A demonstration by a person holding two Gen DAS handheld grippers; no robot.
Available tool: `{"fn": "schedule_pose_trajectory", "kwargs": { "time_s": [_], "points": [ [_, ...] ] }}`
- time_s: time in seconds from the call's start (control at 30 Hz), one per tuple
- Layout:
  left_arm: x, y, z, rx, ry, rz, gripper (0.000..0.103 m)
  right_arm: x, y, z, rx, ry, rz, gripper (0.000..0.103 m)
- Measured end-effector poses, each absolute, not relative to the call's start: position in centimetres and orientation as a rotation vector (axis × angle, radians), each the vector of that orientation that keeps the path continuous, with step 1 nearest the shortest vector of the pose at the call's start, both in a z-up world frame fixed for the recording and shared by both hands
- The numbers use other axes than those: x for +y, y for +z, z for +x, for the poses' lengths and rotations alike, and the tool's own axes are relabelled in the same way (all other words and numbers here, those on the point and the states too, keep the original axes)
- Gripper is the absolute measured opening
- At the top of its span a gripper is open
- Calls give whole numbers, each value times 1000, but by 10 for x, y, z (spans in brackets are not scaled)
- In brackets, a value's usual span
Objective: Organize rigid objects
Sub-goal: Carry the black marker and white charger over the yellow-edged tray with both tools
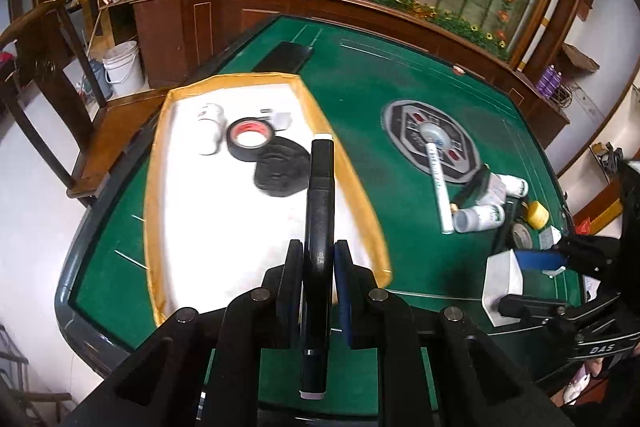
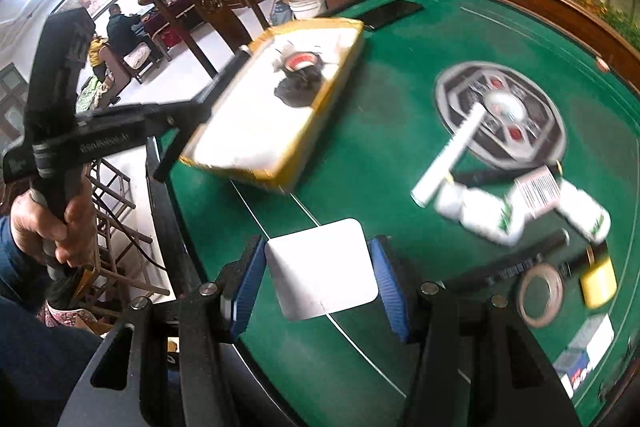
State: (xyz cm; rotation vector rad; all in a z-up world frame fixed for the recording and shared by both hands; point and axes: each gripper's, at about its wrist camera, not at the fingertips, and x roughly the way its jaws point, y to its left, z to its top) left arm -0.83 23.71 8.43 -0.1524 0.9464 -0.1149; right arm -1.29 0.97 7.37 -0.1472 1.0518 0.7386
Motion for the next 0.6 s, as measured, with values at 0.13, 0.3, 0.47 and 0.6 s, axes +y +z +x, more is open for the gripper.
{"fn": "schedule_pose_trajectory", "kwargs": {
  "time_s": [0.13, 0.3, 0.47, 0.6],
  "points": [
    [253, 77, 2, 955, -106, -151, 15, 38, 82, -2, 1034, 766, -152, 53],
    [272, 67, 19, 972, -98, -158, 15, 77, 82, 17, 1038, 770, -164, 53],
    [288, 49, 36, 1005, -91, -184, 15, 107, 75, 31, 1058, 764, -159, 53],
    [294, 36, 46, 1030, -93, -205, 15, 125, 65, 40, 1093, 755, -156, 53]
  ]
}}
